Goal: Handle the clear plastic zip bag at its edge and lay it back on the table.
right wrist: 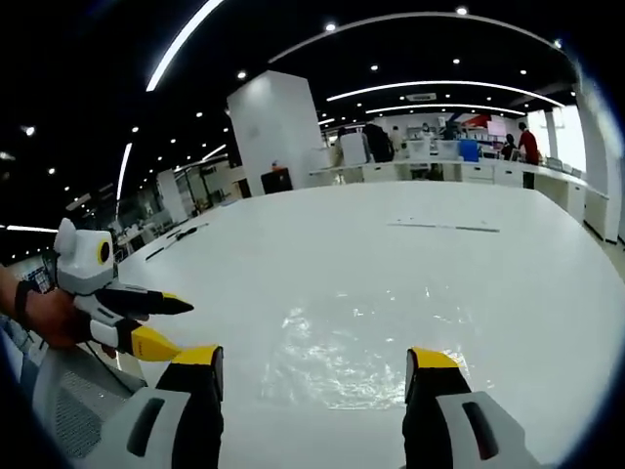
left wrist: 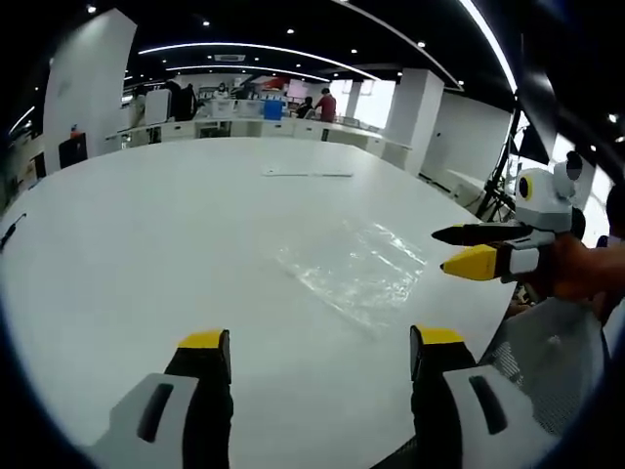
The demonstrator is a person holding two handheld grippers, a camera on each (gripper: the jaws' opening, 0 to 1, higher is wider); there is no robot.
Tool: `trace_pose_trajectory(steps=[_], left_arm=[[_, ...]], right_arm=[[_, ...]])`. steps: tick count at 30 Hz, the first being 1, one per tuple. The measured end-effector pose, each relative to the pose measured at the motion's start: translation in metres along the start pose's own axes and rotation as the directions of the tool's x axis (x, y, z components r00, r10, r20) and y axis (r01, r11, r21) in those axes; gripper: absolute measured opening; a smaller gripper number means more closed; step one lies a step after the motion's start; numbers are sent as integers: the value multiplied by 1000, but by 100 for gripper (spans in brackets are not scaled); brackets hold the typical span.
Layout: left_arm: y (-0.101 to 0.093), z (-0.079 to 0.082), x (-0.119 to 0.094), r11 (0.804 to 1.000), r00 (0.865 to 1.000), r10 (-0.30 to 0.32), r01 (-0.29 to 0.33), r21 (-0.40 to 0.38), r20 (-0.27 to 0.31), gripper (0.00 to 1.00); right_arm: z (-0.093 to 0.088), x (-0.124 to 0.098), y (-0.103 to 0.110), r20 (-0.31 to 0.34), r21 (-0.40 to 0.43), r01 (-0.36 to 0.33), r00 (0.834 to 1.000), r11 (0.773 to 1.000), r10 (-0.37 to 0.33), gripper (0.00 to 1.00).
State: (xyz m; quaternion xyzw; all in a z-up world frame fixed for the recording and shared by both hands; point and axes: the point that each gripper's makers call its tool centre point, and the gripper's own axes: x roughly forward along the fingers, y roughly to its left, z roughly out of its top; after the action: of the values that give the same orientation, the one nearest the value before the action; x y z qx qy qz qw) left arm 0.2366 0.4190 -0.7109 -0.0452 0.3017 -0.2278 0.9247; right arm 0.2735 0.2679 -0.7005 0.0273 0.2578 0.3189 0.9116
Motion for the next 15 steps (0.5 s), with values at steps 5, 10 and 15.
trace_pose_trajectory(steps=[5, 10, 15], left_arm=[[0, 0, 0, 1000, 1000, 0, 0, -1, 1, 73], [2, 1, -1, 1000, 1000, 2, -2, -9, 4, 73], [2, 2, -1, 1000, 1000, 2, -2, -10, 4, 73]], right_arm=[[-1, 3, 0, -10, -9, -5, 1000, 1000, 5, 75], [-2, 6, 4, -22, -30, -15, 1000, 999, 14, 75], [-3, 11, 3, -35, -41, -21, 999, 999, 19, 75]])
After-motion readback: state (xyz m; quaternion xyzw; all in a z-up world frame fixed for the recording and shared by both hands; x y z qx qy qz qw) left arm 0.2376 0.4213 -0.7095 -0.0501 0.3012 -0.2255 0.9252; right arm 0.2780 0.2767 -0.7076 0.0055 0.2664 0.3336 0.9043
